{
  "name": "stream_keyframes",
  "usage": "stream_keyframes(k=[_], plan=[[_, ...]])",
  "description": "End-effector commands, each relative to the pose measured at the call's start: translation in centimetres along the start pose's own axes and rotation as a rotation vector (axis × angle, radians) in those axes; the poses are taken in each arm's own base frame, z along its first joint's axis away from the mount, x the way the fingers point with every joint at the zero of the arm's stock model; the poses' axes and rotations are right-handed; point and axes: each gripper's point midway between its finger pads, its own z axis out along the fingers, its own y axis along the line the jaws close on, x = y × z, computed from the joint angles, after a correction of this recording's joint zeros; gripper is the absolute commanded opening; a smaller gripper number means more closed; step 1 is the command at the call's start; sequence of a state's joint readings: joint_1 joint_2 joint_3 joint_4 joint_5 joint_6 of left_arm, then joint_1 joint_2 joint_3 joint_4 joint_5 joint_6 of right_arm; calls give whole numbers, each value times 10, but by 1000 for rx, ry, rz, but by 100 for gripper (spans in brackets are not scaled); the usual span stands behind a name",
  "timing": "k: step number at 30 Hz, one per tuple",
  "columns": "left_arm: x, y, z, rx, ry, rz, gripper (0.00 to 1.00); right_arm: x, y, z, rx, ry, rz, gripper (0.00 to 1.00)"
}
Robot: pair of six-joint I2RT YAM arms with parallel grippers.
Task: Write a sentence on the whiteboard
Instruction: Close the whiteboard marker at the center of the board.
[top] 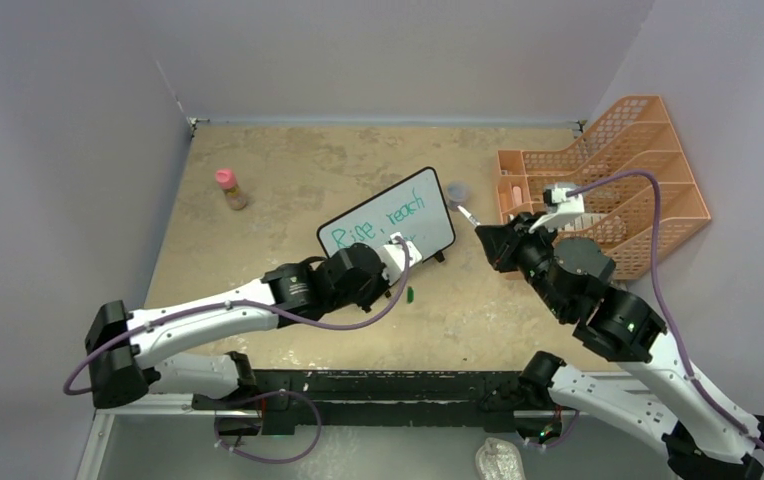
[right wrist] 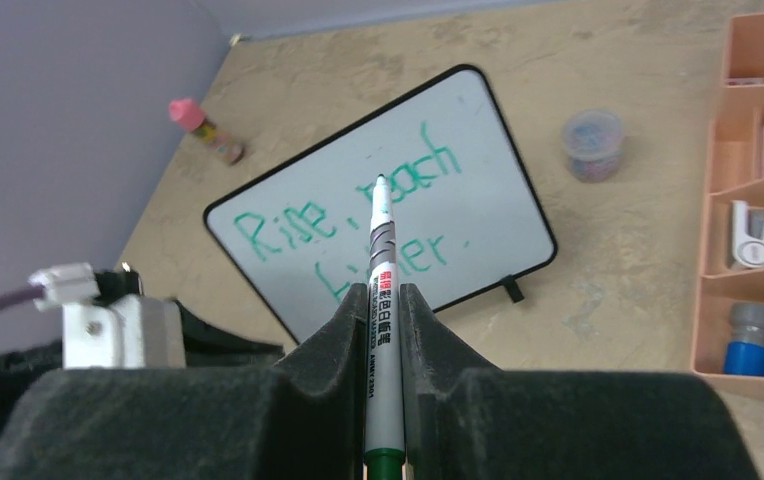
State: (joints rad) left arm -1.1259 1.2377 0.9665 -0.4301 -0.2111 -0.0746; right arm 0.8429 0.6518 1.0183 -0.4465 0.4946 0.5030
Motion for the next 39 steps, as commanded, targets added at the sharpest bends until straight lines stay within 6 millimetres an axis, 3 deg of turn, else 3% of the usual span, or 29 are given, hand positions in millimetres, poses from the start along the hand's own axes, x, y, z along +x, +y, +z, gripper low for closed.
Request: stream_keyframes(k=[1, 5, 9, 13, 18, 21, 28, 39], plan=[[-47, 30, -29, -111, -198, 152, 0, -5, 36, -8, -181, 55, -27, 0], [-60, 30, -37, -98, -243, 213, 0, 2, 38, -5, -181, 93, -44, 0], [-29, 17, -19, -67, -99, 31, 0, 10, 22, 1, -89, 101, -15, 0], [-3, -4, 4, -27, 3, -198, 11, 24, 10, 10, -12, 109, 46, 0], [7, -25, 29, 6, 88, -343, 29, 41, -5, 18, 65, 102, 106, 0], [10, -37, 50, 34, 158, -342, 34, 43, -15, 20, 109, 75, 135, 0], [18, -40, 95, 14, 300, -308, 37, 42, -29, 18, 164, 23, 176, 0], [16, -23, 137, 42, 383, -268, 34, 26, -46, 7, 234, -54, 208, 0]])
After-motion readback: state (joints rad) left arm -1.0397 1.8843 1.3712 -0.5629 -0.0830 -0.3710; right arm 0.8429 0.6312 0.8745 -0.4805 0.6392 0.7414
